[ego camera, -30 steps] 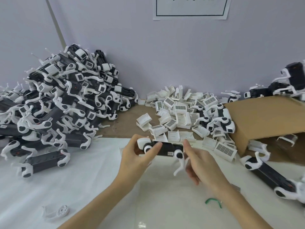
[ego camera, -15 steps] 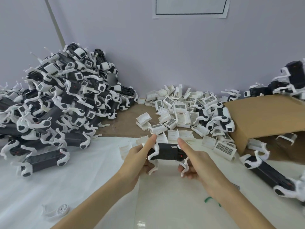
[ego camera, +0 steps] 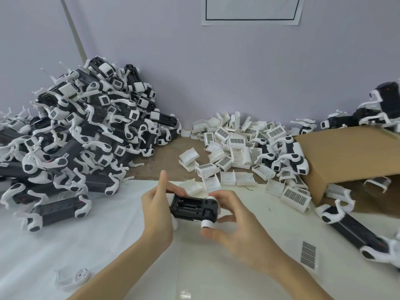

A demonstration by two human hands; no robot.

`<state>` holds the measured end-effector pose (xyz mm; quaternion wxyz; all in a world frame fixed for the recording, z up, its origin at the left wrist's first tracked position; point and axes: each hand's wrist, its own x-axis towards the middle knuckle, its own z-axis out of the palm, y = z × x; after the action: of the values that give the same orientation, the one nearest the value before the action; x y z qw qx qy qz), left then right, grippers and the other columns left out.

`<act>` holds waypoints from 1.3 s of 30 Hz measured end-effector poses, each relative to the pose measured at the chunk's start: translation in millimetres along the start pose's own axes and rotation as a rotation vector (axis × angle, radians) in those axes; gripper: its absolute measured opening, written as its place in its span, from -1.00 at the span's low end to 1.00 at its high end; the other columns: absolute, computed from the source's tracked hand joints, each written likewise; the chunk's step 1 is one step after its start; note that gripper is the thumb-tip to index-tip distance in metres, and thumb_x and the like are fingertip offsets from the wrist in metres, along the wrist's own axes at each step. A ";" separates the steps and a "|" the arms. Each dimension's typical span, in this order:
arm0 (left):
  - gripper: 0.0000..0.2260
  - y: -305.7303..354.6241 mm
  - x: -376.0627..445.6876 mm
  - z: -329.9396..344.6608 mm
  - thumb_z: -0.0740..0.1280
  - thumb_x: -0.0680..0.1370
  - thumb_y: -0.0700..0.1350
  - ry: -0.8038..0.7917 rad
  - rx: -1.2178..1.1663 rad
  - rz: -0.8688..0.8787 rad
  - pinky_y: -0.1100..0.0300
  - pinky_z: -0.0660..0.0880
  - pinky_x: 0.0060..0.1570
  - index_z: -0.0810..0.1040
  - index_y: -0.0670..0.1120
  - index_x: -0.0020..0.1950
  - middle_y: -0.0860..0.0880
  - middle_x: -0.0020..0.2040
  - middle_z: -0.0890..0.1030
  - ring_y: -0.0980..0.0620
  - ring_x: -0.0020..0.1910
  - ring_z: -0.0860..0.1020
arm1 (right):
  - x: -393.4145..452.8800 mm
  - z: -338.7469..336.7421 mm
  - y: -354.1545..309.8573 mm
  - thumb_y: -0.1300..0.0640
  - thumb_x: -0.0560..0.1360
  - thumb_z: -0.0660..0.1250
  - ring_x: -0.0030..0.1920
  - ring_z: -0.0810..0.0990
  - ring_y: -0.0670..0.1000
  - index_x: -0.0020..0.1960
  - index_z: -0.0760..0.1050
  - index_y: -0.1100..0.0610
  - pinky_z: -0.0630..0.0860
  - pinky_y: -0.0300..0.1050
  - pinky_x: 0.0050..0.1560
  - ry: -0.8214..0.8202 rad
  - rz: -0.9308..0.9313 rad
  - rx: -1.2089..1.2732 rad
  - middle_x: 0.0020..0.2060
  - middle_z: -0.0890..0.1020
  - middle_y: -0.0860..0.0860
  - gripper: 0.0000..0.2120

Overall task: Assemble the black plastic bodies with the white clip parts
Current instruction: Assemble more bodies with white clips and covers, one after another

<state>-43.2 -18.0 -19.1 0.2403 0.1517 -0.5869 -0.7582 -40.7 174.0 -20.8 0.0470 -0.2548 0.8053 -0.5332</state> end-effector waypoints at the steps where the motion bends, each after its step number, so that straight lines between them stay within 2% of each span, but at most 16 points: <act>1: -0.40 2.6 0.3 -0.5 0.24 0.72 0.17 -0.014 0.029 0.075 0.00 0.49 -0.05 0.58 -0.13 -0.42 -0.18 -0.28 0.67 -0.07 -0.23 0.63 | -0.3 1.5 1.1 0.01 0.54 0.53 0.35 0.52 -0.17 0.41 0.33 -0.15 0.49 -0.09 0.34 -0.025 0.011 -0.025 0.30 0.57 -0.26 -0.45; 3: -0.39 8.5 0.7 -0.4 0.14 0.74 0.23 -0.058 0.109 0.211 0.07 0.48 -0.13 0.65 -0.08 -0.33 -0.15 -0.28 0.69 -0.01 -0.24 0.63 | -1.9 5.0 3.6 -0.06 0.64 0.38 0.30 0.58 -0.17 0.54 0.20 -0.17 0.46 -0.12 0.38 -0.087 0.040 -0.044 0.41 0.50 -0.28 -0.44; 5: -0.42 13.7 0.0 0.9 0.04 0.67 0.37 -0.154 0.156 0.214 0.18 0.41 -0.34 0.69 0.03 -0.10 -0.08 -0.17 0.75 0.04 -0.24 0.63 | -2.7 8.3 5.2 -0.04 0.70 0.26 0.23 0.63 -0.22 0.63 0.07 -0.18 0.43 -0.36 0.29 -0.086 0.067 -0.021 0.43 0.45 -0.33 -0.41; 7: -0.43 18.6 2.2 2.6 -0.01 0.64 0.40 -0.302 0.123 0.147 0.07 0.49 -0.21 0.67 0.07 0.09 -0.07 0.03 0.77 -0.07 0.00 0.69 | 0.5 7.2 4.9 0.01 0.72 0.19 0.15 0.66 -0.23 0.63 0.08 -0.18 0.42 -0.46 0.15 0.036 0.081 0.004 0.37 0.51 -0.29 -0.47; 9: -0.44 26.3 2.6 5.6 0.00 0.67 0.32 -0.415 0.058 0.100 -0.09 0.50 0.15 0.65 0.00 0.22 -0.09 0.16 0.75 -0.17 0.20 0.68 | 6.0 0.0 5.4 0.05 0.73 0.12 0.06 0.73 -0.13 0.56 0.25 -0.08 0.52 -0.34 0.15 0.193 0.096 0.127 0.24 0.66 -0.15 -0.60; 11: -0.58 31.1 -2.4 9.6 0.08 0.75 0.17 -0.510 0.153 0.128 0.02 0.52 0.28 0.65 -0.01 0.26 -0.02 0.20 0.73 -0.01 0.24 0.67 | 10.5 -8.5 5.4 0.13 0.75 0.08 0.03 0.75 -0.01 0.46 0.44 0.07 0.62 -0.12 0.17 0.251 0.129 0.269 0.11 0.74 -0.03 -0.67; 13: -0.76 25.8 -9.1 14.0 0.19 0.78 -0.04 -0.573 0.300 0.188 0.20 0.53 0.26 0.65 -0.01 0.28 0.14 0.12 0.71 0.23 0.17 0.63 | 10.9 -11.9 4.7 0.18 0.76 0.06 0.07 0.75 0.04 0.37 0.55 0.11 0.64 0.06 0.20 0.236 0.163 0.311 0.08 0.76 0.02 -0.67; 15: -0.77 19.6 -19.3 13.3 0.27 0.73 0.00 -0.596 0.277 0.215 0.43 0.48 0.02 0.61 -0.03 0.30 0.26 -0.05 0.65 0.30 -0.03 0.59 | 10.9 -11.7 5.7 0.21 0.77 0.05 0.08 0.75 0.10 0.32 0.59 0.12 0.61 0.20 0.24 0.227 0.215 0.338 0.07 0.76 0.05 -0.65; 17: -0.73 13.7 -23.8 11.0 0.25 0.71 0.10 -0.580 0.228 0.242 0.46 0.44 -0.03 0.62 0.02 0.28 0.24 -0.07 0.64 0.23 -0.06 0.58 | 11.4 -11.1 7.4 0.22 0.77 0.05 0.09 0.75 0.09 0.33 0.59 0.15 0.61 0.16 0.25 0.233 0.233 0.337 0.08 0.76 0.06 -0.65; 21: -0.69 8.9 -21.8 10.3 0.13 0.78 0.12 -0.551 0.179 0.117 0.28 0.49 0.13 0.66 0.16 0.27 -0.01 0.16 0.70 -0.08 0.15 0.60 | 12.3 -10.5 13.0 0.24 0.74 0.13 0.05 0.76 -0.02 0.37 0.53 0.11 0.61 0.02 0.24 0.358 0.240 0.314 0.05 0.76 0.08 -0.71; 25: -0.61 -1.0 -21.3 10.3 0.09 0.73 0.25 -0.455 0.135 -0.048 0.16 0.58 0.21 0.62 0.13 0.32 0.08 0.14 0.74 -0.01 0.19 0.68 | 10.1 -6.8 14.3 0.23 0.69 0.26 0.02 0.73 -0.11 0.30 0.53 0.01 0.64 -0.13 0.09 0.516 0.130 0.180 -0.01 0.75 -0.07 -0.76; 28: -0.55 -8.3 -23.6 12.1 0.42 0.50 0.41 -0.378 0.131 -0.079 0.18 0.62 0.02 0.54 0.18 0.25 0.16 -0.13 0.71 0.16 -0.12 0.66 | 5.0 0.6 9.8 0.24 0.64 0.34 0.17 0.67 -0.12 0.27 0.48 -0.06 0.60 -0.21 0.12 0.449 -0.026 0.043 0.08 0.69 -0.19 -0.72; 30: -0.57 -10.7 -19.5 8.4 0.56 0.36 0.27 -0.312 0.155 -0.059 0.34 0.53 -0.20 0.55 0.25 0.16 0.18 -0.14 0.68 0.21 -0.22 0.60 | 4.3 2.2 6.6 0.24 0.63 0.36 0.20 0.64 -0.14 0.28 0.45 -0.10 0.55 -0.31 0.13 0.374 -0.075 0.011 0.11 0.64 -0.27 -0.67; 32: -0.64 -9.5 -13.1 3.7 0.59 0.37 0.15 -0.344 0.133 -0.081 0.36 0.48 -0.26 0.61 0.21 0.13 0.15 -0.01 0.71 0.17 -0.15 0.62 | 8.1 -4.5 2.9 0.20 0.66 0.31 0.14 0.65 -0.17 0.28 0.45 -0.12 0.52 -0.38 0.08 0.343 -0.063 0.017 0.07 0.66 -0.20 -0.71; 36: -0.61 -9.7 -4.8 -2.1 0.59 0.45 0.05 -0.479 0.115 -0.100 0.32 0.46 -0.23 0.61 0.08 0.24 -0.01 0.19 0.71 0.04 0.08 0.67 | 35.8 -34.8 12.7 0.45 0.64 0.11 0.24 0.59 -0.07 0.32 0.52 0.02 0.49 -0.14 0.29 0.314 -0.011 -0.287 0.22 0.63 -0.03 -0.55; 39: -0.53 -13.2 -3.4 -2.7 0.60 0.43 0.08 -0.474 0.110 -0.093 0.26 0.45 -0.20 0.57 0.13 0.29 -0.02 0.20 0.71 0.02 0.05 0.65 | 63.7 -53.8 19.9 0.59 0.47 0.14 0.41 0.50 0.03 0.45 0.51 0.07 0.41 -0.03 0.40 0.177 0.007 -0.625 0.39 0.57 0.00 -0.31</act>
<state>-41.5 -15.8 -32.7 0.0520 0.0097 -0.6597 -0.7497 -121.7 195.6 -2.9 -0.1021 -0.2067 0.9319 -0.2800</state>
